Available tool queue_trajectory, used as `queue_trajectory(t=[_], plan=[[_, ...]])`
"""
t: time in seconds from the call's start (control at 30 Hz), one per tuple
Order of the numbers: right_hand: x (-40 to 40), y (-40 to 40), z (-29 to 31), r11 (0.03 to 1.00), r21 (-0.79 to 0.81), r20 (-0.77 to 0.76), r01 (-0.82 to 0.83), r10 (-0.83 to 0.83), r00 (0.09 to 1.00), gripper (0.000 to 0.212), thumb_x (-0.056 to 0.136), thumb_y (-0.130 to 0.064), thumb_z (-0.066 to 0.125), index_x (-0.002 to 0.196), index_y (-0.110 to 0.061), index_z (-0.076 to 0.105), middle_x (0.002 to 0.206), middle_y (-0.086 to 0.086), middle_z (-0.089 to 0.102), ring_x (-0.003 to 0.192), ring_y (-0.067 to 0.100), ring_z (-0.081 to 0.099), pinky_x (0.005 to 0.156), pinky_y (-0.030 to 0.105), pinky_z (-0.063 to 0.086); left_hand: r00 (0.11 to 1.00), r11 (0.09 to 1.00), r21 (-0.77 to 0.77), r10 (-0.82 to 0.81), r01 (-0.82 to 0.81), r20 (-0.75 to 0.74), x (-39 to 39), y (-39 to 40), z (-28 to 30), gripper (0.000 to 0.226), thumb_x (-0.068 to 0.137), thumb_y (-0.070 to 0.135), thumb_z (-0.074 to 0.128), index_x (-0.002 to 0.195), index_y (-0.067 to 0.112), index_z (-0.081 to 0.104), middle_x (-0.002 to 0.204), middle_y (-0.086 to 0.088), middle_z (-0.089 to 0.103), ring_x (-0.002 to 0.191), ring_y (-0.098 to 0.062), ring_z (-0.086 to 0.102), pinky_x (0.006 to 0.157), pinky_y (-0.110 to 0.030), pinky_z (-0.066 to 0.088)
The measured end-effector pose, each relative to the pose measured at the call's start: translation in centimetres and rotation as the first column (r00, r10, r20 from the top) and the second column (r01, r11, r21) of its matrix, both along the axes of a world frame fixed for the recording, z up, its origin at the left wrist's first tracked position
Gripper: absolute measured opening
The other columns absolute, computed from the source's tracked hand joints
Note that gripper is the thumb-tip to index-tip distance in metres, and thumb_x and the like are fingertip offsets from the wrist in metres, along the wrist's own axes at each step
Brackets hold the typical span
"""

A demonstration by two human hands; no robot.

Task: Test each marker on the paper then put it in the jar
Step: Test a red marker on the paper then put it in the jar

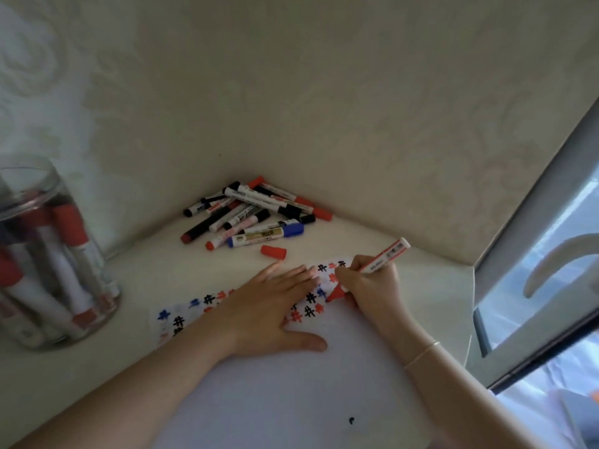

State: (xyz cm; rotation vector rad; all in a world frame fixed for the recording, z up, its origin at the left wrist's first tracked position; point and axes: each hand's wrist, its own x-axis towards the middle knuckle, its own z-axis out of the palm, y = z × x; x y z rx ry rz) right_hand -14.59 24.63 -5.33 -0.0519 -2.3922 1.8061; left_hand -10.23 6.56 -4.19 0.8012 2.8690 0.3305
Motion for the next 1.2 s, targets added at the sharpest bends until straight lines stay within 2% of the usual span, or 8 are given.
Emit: queue_trajectory(t=[0.07,0.17,0.33,0.5,0.67,0.87,1.0,1.2], plan=[[0.07,-0.11,0.18,1.000,0.008,0.006,-0.004,0.003,1.000,0.021,0.077,-0.002,0.065,0.060,0.000,0.054,0.046,0.010,0.050,0.032,0.010,0.040,0.035,0.017,0.031,1.000,1.000,0.008,-0.009,0.009,0.009,0.07,0.04,0.14,0.095,0.078,0.080,0.038,0.149,0.037,-0.008,0.145,0.026,-0.023,0.106,0.026,-0.040,0.092,-0.006,-0.029],[0.14,-0.26,0.21,0.999,0.037,-0.012,0.007,-0.006,1.000,0.021,0.077,-0.001,0.065,0.060,0.003,0.053,0.045,0.008,0.049,0.033,0.009,0.040,0.035,0.017,0.031,1.000,1.000,0.018,-0.015,0.015,0.007,-0.02,0.03,0.06,0.096,0.077,0.081,0.038,0.150,0.037,-0.006,0.147,0.026,-0.022,0.107,0.026,-0.040,0.092,-0.006,-0.029],[0.33,-0.07,0.53,0.999,0.048,-0.049,0.015,-0.013,0.999,0.031,0.075,0.004,0.061,0.052,-0.006,0.043,0.036,-0.009,0.038,0.033,0.004,0.033,0.036,0.015,0.026,1.000,0.999,0.038,-0.008,0.008,0.013,-0.07,0.01,0.00,0.098,0.076,0.082,0.039,0.151,0.036,-0.004,0.142,0.028,-0.024,0.107,0.027,-0.039,0.093,-0.005,-0.028],[0.56,-0.10,0.68,0.999,0.030,-0.014,-0.044,0.045,0.999,0.022,0.075,0.006,0.060,0.056,0.000,0.051,0.034,-0.001,0.046,0.028,0.008,0.040,0.034,0.015,0.031,1.000,0.999,0.043,-0.017,0.016,0.011,-0.10,0.07,0.13,0.097,0.077,0.081,0.039,0.151,0.035,-0.005,0.141,0.028,-0.024,0.106,0.028,-0.039,0.090,-0.001,-0.029],[0.28,-0.02,0.37,0.994,0.106,-0.067,0.007,0.000,0.998,0.029,0.074,0.002,0.060,0.053,-0.008,0.043,0.045,-0.002,0.037,0.042,0.007,0.032,0.043,0.022,0.027,1.000,0.999,0.036,-0.011,0.011,0.010,-0.17,0.09,0.13,0.098,0.077,0.080,0.039,0.152,0.033,-0.003,0.141,0.028,-0.023,0.125,0.016,-0.028,0.095,-0.006,-0.026],[0.51,0.05,0.55,0.998,0.056,-0.031,-0.034,0.035,0.999,0.022,0.078,-0.001,0.062,0.060,0.001,0.051,0.039,0.000,0.050,0.033,0.009,0.043,0.038,0.019,0.033,1.000,0.999,0.044,-0.010,0.010,0.005,-0.33,-0.04,-0.20,0.098,0.077,0.081,0.038,0.152,0.034,-0.004,0.154,0.023,-0.016,0.127,0.015,-0.026,0.099,-0.010,-0.024],[0.50,-0.13,0.62,0.997,0.071,-0.026,-0.023,0.025,0.999,0.020,0.075,0.004,0.059,0.057,0.001,0.050,0.050,0.012,0.048,0.039,0.012,0.040,0.039,0.019,0.032,1.000,0.999,0.033,-0.016,0.016,0.002,-0.36,-0.05,-0.27,0.098,0.077,0.081,0.036,0.152,0.033,-0.006,0.154,0.022,-0.017,0.127,0.014,-0.026,0.100,-0.012,-0.023],[0.55,-0.02,0.58,0.999,0.048,-0.040,-0.014,0.016,0.999,0.023,0.079,0.000,0.063,0.061,0.007,0.050,0.048,0.012,0.050,0.036,0.011,0.041,0.037,0.018,0.033,1.000,0.998,0.054,-0.018,0.019,-0.015,-0.47,-0.16,-0.56,0.098,0.077,0.081,0.038,0.152,0.034,-0.004,0.155,0.022,-0.015,0.128,0.015,-0.024,0.103,-0.013,-0.022]])
